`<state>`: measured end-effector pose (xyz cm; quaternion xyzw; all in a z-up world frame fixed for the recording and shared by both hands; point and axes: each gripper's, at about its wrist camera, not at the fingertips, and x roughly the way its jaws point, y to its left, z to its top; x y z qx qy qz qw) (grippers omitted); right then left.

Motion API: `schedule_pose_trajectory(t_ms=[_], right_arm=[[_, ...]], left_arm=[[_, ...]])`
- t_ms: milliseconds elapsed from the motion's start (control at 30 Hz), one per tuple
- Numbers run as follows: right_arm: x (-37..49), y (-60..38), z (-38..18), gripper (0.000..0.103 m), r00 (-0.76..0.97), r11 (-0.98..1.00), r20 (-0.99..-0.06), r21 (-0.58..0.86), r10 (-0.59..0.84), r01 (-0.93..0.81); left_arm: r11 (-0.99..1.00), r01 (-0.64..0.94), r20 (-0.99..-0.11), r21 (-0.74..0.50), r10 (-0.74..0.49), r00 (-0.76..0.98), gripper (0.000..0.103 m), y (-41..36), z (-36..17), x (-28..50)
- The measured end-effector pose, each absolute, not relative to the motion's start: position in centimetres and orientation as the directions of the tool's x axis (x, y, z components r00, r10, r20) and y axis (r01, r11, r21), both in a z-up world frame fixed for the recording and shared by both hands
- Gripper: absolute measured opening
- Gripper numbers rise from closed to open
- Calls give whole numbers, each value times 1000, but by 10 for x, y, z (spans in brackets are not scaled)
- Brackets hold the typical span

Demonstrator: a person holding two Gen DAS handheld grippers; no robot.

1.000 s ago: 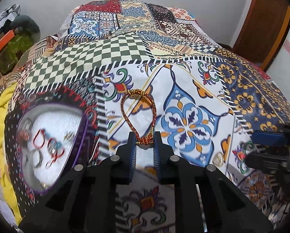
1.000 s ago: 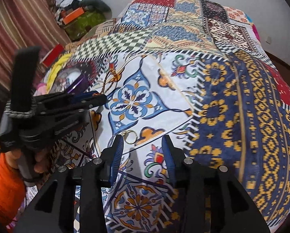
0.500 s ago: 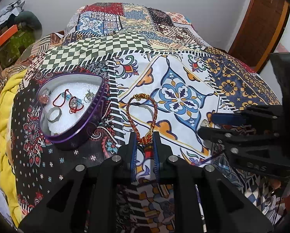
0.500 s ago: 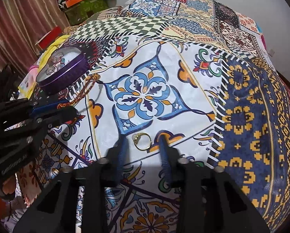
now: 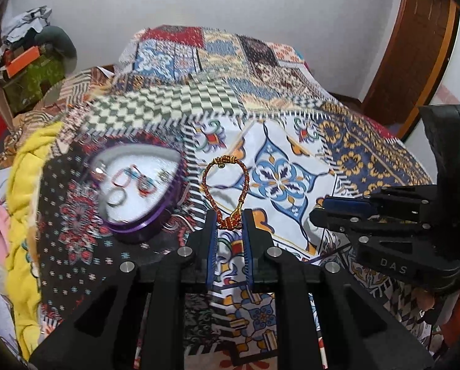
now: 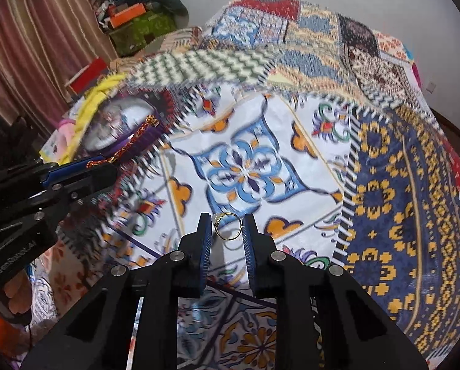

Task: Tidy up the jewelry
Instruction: 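Carry both pieces over the heart tin and open both tools to drop them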

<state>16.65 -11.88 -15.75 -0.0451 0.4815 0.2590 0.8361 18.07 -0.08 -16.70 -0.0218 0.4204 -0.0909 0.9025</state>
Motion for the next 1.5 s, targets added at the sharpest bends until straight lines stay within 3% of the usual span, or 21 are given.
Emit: schedule_pose_trajectory(t_ms=[400, 867, 1500], right_arm=[[163, -104, -95, 18, 524, 845, -725, 150, 447, -514], [176, -57, -70, 18, 532, 795, -658, 175, 533, -581], [211, -10, -116, 18, 428, 766, -714, 234, 554, -599]], left_arm=[[993, 93, -676, -77, -120, 727, 14, 23, -123, 165], [995, -10, -636, -94, -52, 770, 14, 70, -109, 169], [990, -20, -701, -140, -85, 709, 14, 89, -157, 205]])
